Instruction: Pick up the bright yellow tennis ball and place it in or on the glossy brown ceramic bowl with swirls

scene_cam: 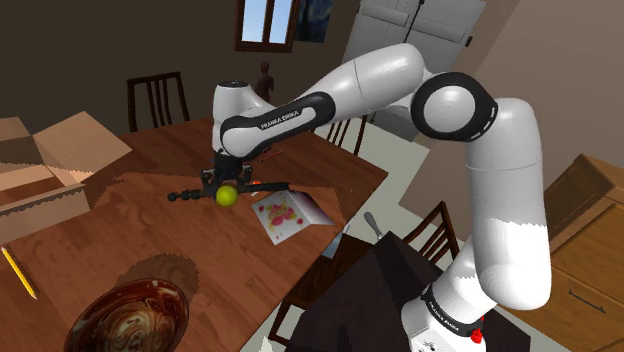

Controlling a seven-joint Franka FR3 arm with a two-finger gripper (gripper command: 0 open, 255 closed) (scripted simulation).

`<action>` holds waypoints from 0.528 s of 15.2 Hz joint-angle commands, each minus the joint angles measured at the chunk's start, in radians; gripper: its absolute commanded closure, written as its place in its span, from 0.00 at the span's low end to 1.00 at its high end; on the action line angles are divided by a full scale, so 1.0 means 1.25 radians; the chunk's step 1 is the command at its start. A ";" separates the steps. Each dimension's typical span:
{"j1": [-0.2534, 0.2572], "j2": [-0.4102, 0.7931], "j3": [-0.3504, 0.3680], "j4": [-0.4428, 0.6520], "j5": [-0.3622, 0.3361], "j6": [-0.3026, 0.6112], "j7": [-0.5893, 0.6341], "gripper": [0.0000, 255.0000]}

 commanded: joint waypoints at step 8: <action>-0.005 -0.054 0.009 0.017 0.014 -0.070 -0.008 1.00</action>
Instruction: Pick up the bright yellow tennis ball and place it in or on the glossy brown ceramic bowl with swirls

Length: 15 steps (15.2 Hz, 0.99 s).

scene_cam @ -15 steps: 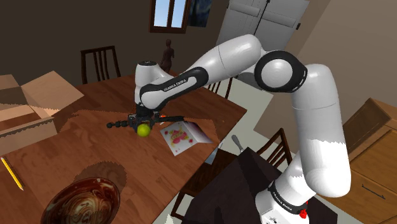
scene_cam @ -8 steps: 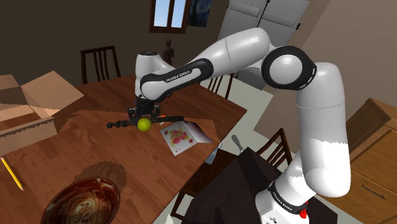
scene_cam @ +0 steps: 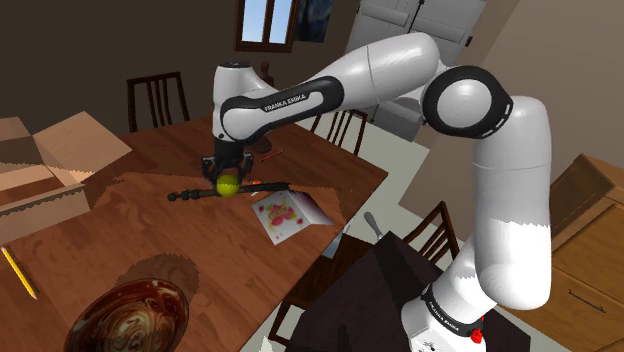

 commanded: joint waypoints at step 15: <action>0.062 -0.083 0.033 -0.025 0.008 -0.059 0.089 1.00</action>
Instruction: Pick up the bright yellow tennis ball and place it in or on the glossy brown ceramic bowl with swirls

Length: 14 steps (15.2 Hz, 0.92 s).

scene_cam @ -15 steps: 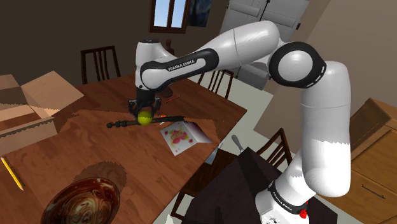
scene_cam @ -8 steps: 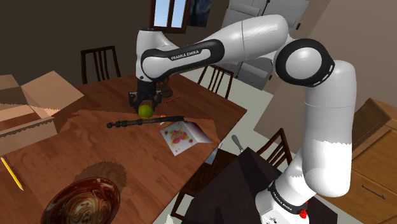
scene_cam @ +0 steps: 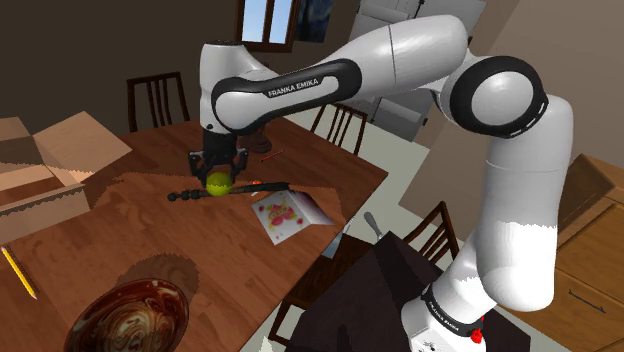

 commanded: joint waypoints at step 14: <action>0.190 0.011 0.062 0.015 -0.030 -0.014 0.259 1.00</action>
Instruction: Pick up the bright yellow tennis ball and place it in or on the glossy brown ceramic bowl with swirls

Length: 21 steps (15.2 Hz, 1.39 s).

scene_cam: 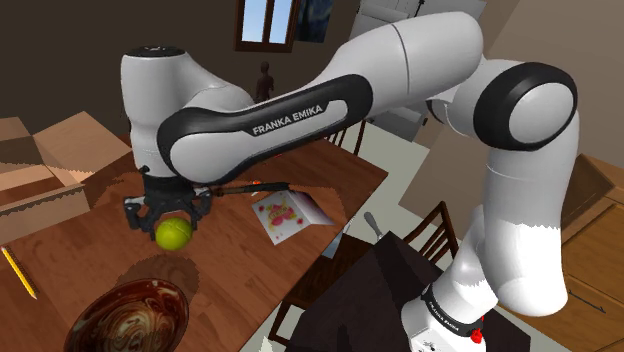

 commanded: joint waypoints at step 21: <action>0.155 0.139 0.013 0.088 -0.057 0.040 0.181 1.00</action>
